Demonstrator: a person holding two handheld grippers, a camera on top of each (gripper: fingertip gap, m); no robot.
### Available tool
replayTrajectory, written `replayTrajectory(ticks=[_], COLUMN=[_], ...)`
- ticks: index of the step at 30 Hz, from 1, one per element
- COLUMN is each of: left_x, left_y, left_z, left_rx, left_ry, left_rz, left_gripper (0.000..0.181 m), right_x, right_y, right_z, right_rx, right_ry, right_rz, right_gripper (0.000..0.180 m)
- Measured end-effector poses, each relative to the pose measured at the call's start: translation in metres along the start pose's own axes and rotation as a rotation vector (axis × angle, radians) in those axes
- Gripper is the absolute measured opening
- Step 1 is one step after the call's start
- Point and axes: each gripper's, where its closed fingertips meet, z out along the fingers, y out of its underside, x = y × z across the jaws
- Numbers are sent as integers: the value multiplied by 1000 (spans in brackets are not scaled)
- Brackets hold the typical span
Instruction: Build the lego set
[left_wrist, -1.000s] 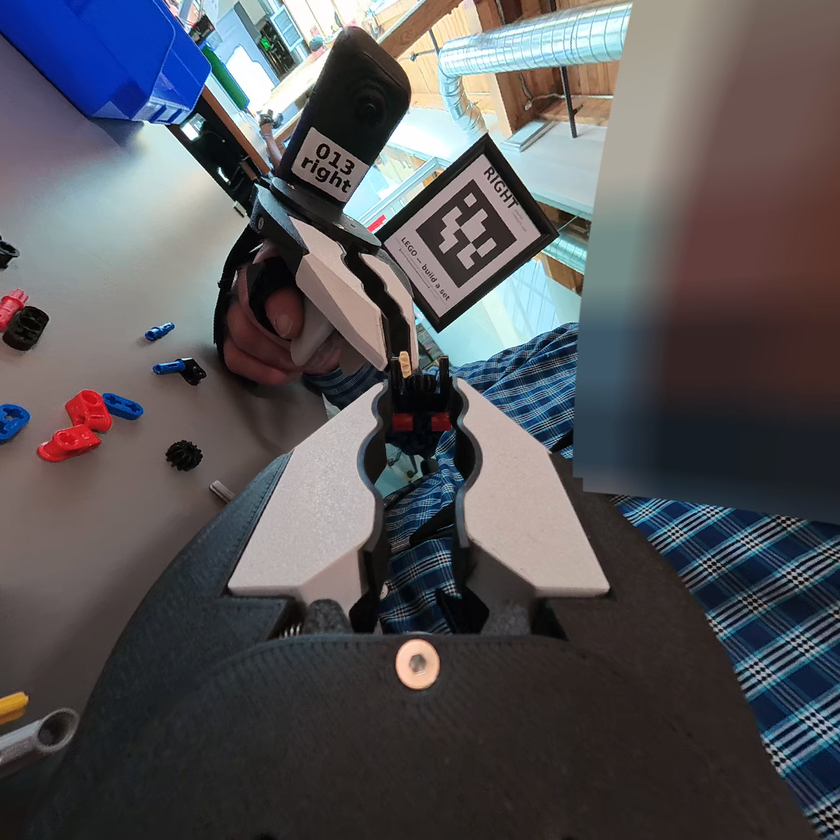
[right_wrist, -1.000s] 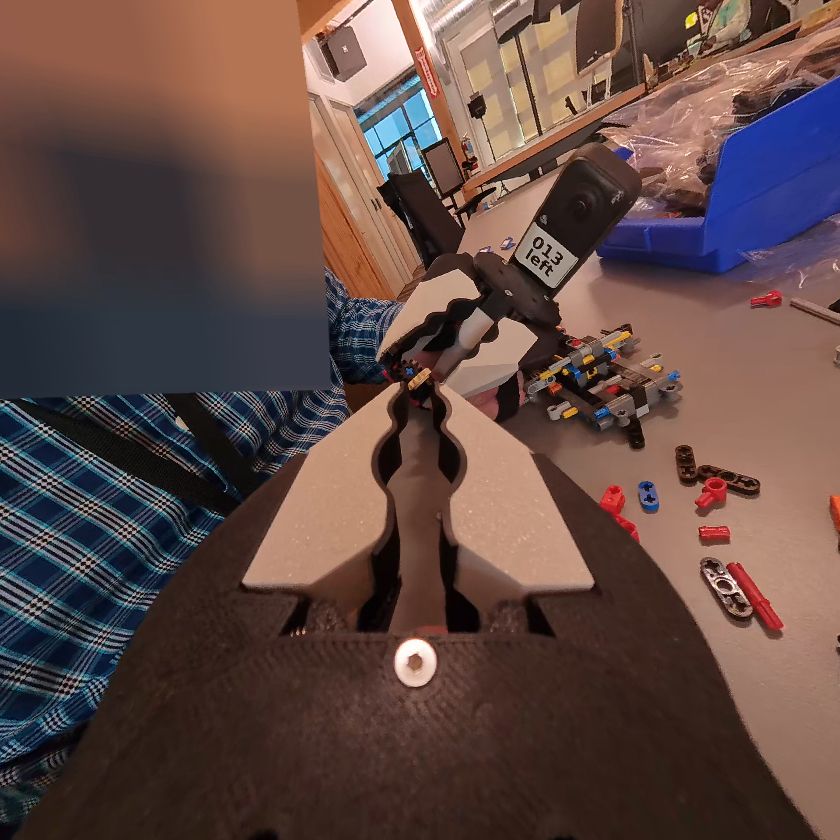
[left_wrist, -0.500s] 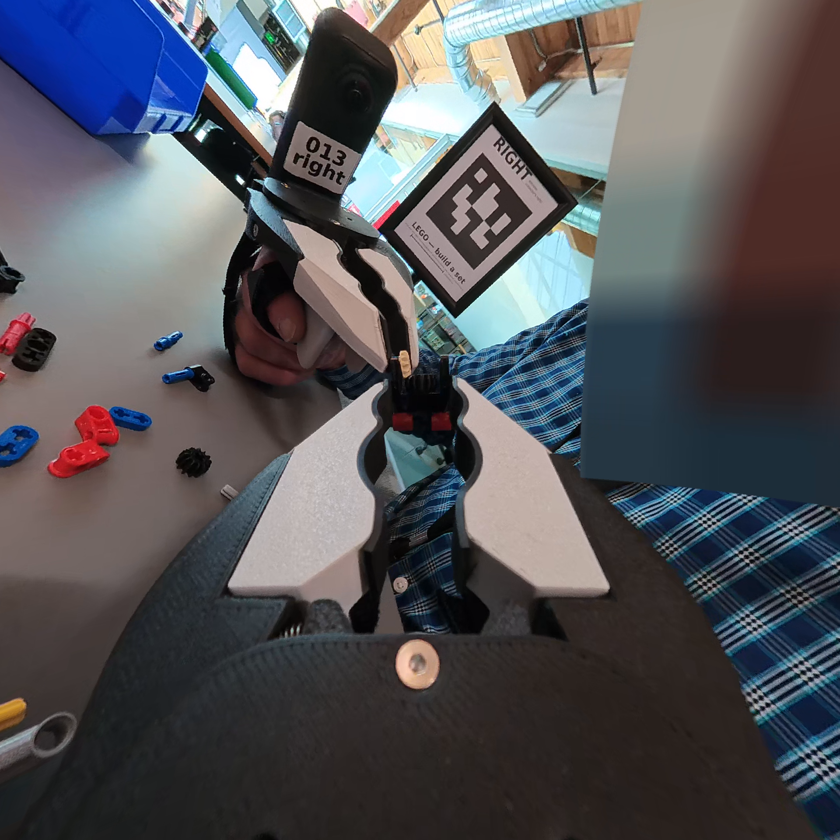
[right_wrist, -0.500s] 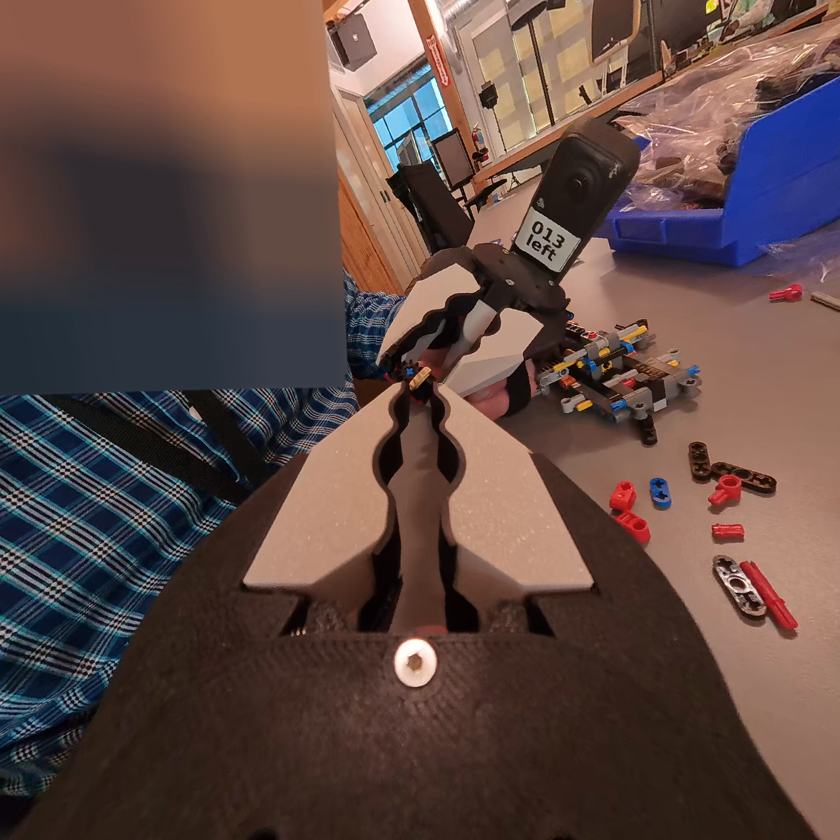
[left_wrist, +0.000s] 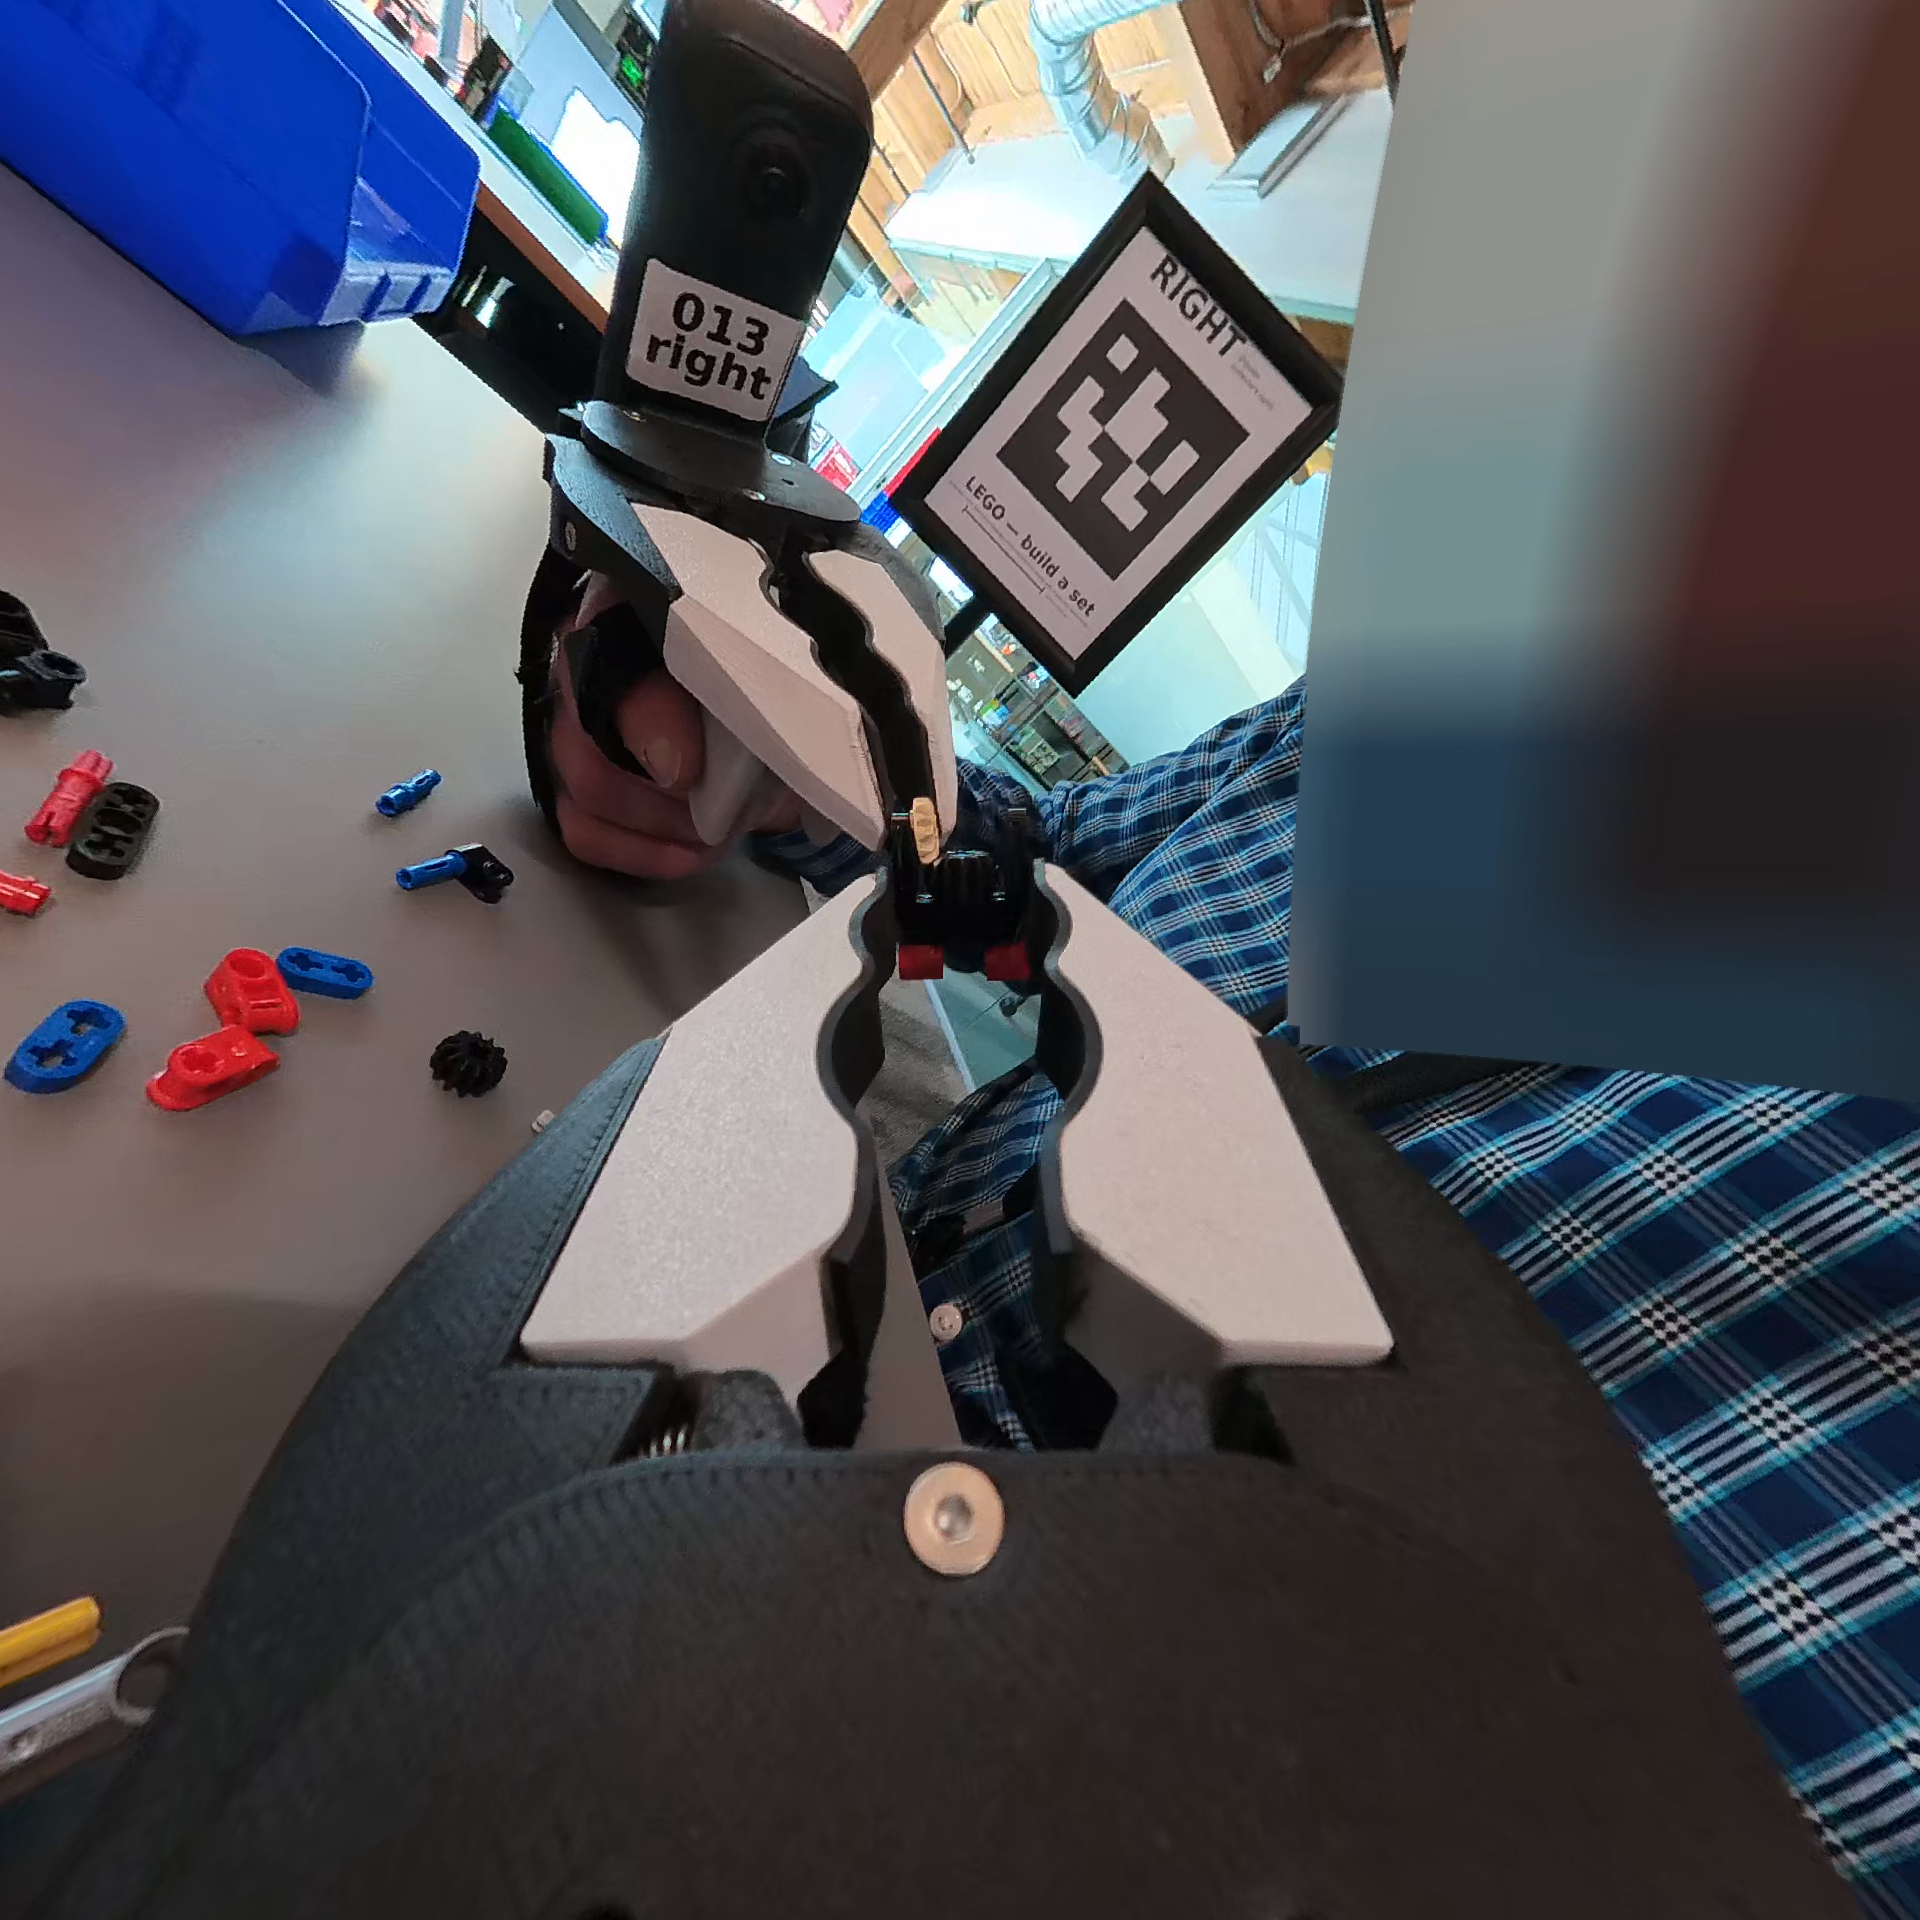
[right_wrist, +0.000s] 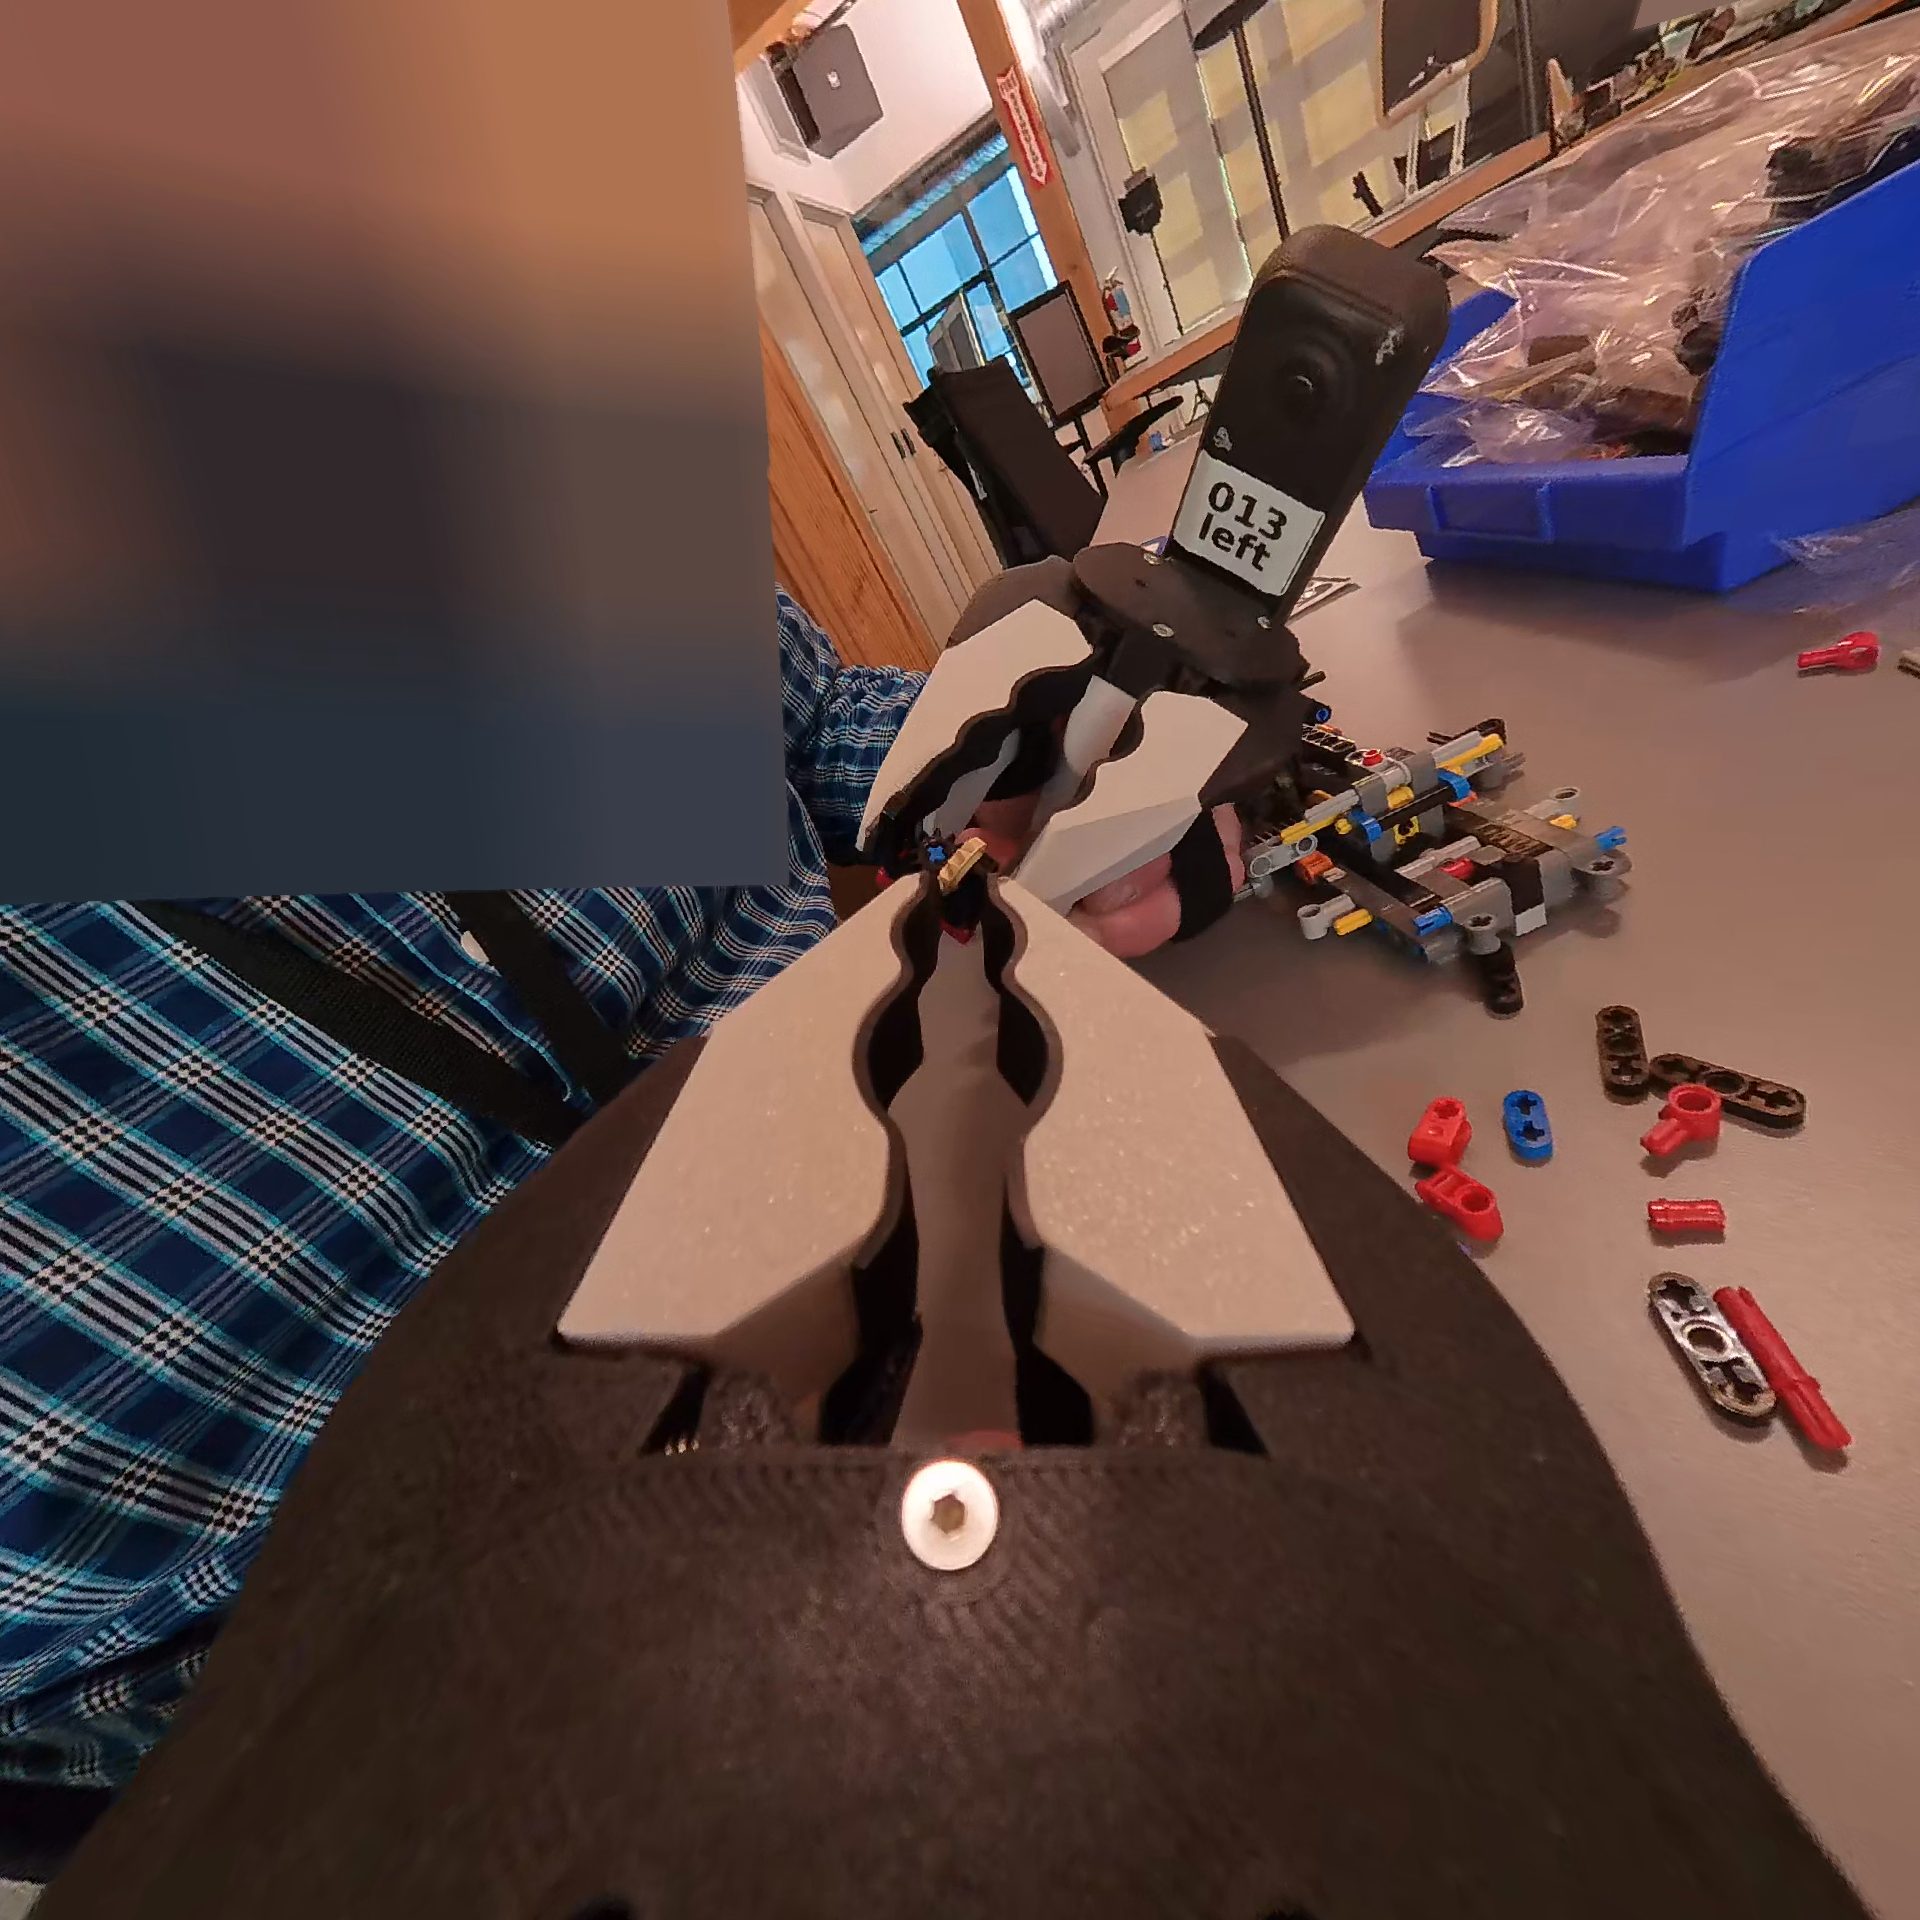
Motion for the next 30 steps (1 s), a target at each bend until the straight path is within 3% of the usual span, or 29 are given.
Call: replayTrajectory(ticks=[8, 13, 19, 22, 27, 30], left_x=[0, 3, 5, 6, 10, 15], left_y=[-4, -8, -11, -15, -21, -27], left_z=[0, -2, -5, -8, -12, -15], left_rx=[32, 57, 92, 119, 154, 200], left_ry=[10, 30, 55, 67, 90, 130], left_rz=[-23, -31, -54, -67, -83, -102], left_gripper=[23, 23, 22, 22, 22, 22], right_x=[2, 8, 8, 11, 24, 25], right_y=[-3, -6, -9, 0, 36, 40], right_z=[-1, -5, -14, -14, -12, -6], right_rx=[22, 33, 40, -74, -441, -518], right_ry=[1, 39, 86, 166, 323, 324], right_rz=[21, 34, 5, -92, -340, -399], right_gripper=[6, 27, 23, 21, 17, 18])
